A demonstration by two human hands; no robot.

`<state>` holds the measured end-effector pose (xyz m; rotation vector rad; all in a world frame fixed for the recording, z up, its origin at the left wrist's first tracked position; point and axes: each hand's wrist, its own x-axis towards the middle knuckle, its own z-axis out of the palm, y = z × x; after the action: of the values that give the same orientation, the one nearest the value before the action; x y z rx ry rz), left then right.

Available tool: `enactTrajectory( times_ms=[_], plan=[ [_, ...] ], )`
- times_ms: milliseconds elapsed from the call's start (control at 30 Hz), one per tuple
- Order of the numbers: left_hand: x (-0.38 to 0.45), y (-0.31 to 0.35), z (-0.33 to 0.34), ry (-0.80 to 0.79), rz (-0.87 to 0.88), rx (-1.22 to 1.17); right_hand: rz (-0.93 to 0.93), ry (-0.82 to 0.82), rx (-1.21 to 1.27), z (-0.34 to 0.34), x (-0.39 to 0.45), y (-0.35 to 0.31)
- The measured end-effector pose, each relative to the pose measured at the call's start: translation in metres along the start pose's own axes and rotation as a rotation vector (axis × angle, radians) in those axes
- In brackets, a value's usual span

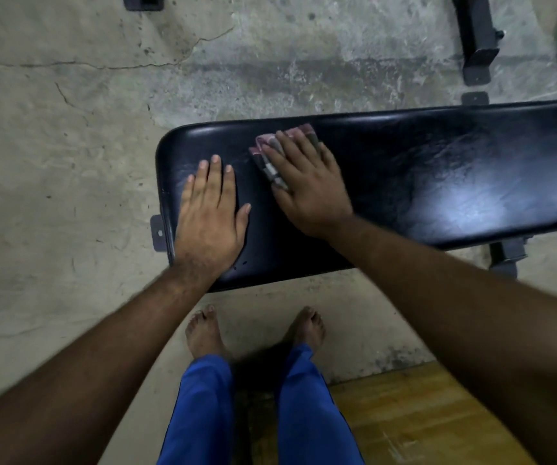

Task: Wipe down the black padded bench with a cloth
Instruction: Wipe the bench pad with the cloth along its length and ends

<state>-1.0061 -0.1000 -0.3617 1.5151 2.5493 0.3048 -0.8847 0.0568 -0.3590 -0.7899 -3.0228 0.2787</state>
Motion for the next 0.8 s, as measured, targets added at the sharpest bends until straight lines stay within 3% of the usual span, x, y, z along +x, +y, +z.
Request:
enactTrajectory(
  times_ms=[33, 133, 167, 233, 300, 333, 400, 433, 567, 700, 800],
  plan=[
    [0.0, -0.001, 0.0, -0.006, 0.006, -0.013, 0.01, 0.017, -0.009, -0.003, 0.007, 0.016],
    [0.0, -0.003, -0.002, 0.014, 0.007, -0.058, 0.49, 0.098, 0.035, -0.003, 0.035, 0.008],
    [0.0, -0.003, -0.003, 0.03, -0.019, -0.073, 0.497, 0.105, 0.026, 0.001, 0.041, -0.013],
    [-0.001, -0.003, -0.003, 0.065, -0.09, -0.077, 0.198, 0.073, 0.028, 0.006, 0.038, -0.035],
    [-0.001, -0.005, -0.003, 0.067, -0.127, -0.056, -0.039, 0.027, 0.011, 0.001, 0.038, -0.013],
    [-0.002, -0.006, -0.003, 0.06, -0.122, -0.059, 0.001, 0.044, 0.002, -0.002, 0.045, -0.002],
    [-0.003, -0.01, -0.003, 0.043, -0.1, -0.093, 0.314, 0.089, 0.036, -0.003, 0.056, -0.007],
    [-0.004, -0.012, -0.004, 0.042, -0.102, -0.111, 0.369, 0.095, 0.041, 0.0, 0.06, -0.025],
    [-0.012, -0.018, -0.006, 0.054, -0.162, -0.106, -0.064, -0.016, 0.05, 0.002, 0.06, -0.048],
    [-0.012, -0.015, -0.006, 0.046, -0.172, -0.071, 0.247, 0.014, 0.116, -0.005, 0.057, -0.046],
    [-0.014, -0.013, -0.006, 0.054, -0.144, -0.054, -0.053, -0.028, 0.061, -0.002, -0.008, -0.043]
  ],
)
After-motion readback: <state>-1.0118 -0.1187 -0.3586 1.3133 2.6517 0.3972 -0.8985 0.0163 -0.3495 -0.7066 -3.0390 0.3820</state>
